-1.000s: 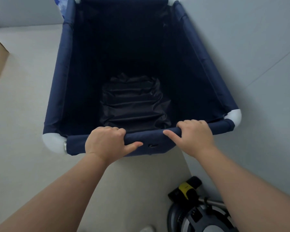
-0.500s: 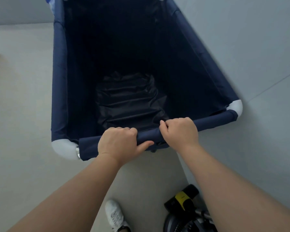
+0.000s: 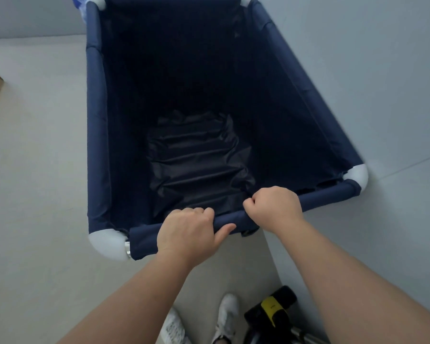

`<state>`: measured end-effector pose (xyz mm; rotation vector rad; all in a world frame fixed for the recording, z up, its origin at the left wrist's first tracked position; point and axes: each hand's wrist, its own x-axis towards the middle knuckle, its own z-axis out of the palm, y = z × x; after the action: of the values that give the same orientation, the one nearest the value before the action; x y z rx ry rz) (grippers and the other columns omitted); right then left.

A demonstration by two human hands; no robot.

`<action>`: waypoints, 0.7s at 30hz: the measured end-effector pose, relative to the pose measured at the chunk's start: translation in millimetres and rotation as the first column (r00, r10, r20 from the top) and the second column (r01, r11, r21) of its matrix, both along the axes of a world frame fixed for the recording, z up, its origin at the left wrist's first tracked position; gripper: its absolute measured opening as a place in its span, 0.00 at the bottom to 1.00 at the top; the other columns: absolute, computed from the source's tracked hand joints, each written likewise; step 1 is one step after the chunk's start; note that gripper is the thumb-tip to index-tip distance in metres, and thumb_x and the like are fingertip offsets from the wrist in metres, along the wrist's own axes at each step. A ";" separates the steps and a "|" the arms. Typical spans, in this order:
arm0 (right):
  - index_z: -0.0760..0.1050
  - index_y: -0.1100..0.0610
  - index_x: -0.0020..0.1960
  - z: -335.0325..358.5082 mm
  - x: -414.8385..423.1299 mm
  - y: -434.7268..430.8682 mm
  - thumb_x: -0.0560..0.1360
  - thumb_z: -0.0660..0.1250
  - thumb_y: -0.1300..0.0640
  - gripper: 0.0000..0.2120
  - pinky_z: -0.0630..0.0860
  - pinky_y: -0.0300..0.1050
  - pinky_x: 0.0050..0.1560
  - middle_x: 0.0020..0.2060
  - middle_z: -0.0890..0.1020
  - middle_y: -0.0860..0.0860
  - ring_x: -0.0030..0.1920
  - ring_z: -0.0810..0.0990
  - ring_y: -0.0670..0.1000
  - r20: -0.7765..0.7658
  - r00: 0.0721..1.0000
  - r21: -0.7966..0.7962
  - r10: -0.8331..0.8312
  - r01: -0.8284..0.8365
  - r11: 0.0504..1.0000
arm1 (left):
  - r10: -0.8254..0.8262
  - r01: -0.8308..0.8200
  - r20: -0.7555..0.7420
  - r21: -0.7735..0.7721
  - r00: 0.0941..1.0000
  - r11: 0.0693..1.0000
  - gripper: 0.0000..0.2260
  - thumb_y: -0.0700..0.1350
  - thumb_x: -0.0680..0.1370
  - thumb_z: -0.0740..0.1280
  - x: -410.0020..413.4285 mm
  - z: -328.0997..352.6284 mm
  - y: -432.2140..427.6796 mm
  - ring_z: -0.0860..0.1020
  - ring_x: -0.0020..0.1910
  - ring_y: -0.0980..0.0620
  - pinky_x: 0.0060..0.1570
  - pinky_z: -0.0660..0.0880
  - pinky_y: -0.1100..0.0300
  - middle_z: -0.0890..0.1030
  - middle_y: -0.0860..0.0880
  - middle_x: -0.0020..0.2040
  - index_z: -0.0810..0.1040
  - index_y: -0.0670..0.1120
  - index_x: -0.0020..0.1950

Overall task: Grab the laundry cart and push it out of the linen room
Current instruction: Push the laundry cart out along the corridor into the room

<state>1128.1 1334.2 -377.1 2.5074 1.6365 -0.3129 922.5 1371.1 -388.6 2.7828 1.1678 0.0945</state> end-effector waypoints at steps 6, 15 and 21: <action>0.70 0.52 0.33 0.9 1.5 -5.6 0.78 0.52 0.45 0.19 0.60 0.47 0.34 0.30 0.76 0.47 0.35 0.76 0.54 -0.018 0.992 0.093 0.123 -0.121 0.988 | 0.094 -0.090 0.041 -0.084 0.995 0.992 0.22 0.61 0.81 0.49 4.4 7.2 6.9 0.78 0.49 0.48 0.57 0.72 0.50 0.81 0.52 0.47 0.77 0.50 0.47; 0.75 0.53 0.40 -1.9 8.7 8.8 0.80 0.48 0.45 0.22 0.64 0.48 0.34 0.34 0.80 0.49 0.34 0.76 0.54 -0.019 0.974 0.115 0.225 -0.222 0.968 | 0.281 -0.272 0.155 -0.078 0.947 0.959 0.12 0.48 0.77 0.55 7.3 3.9 25.1 0.78 0.52 0.53 0.68 0.66 0.54 0.82 0.56 0.49 0.78 0.52 0.46; 0.73 0.55 0.37 -0.1 1.7 16.2 0.79 0.52 0.48 0.18 0.61 0.47 0.34 0.31 0.78 0.50 0.30 0.71 0.54 0.023 0.984 0.176 0.175 -0.176 0.969 | 0.360 -0.339 0.137 -0.153 0.923 0.928 0.13 0.48 0.77 0.55 9.7 11.0 35.5 0.77 0.53 0.52 0.70 0.64 0.52 0.82 0.55 0.50 0.79 0.51 0.47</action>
<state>1129.8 1350.4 -377.3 2.4553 1.9470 -0.1433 932.2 1406.5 -377.5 2.3771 1.5540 0.2656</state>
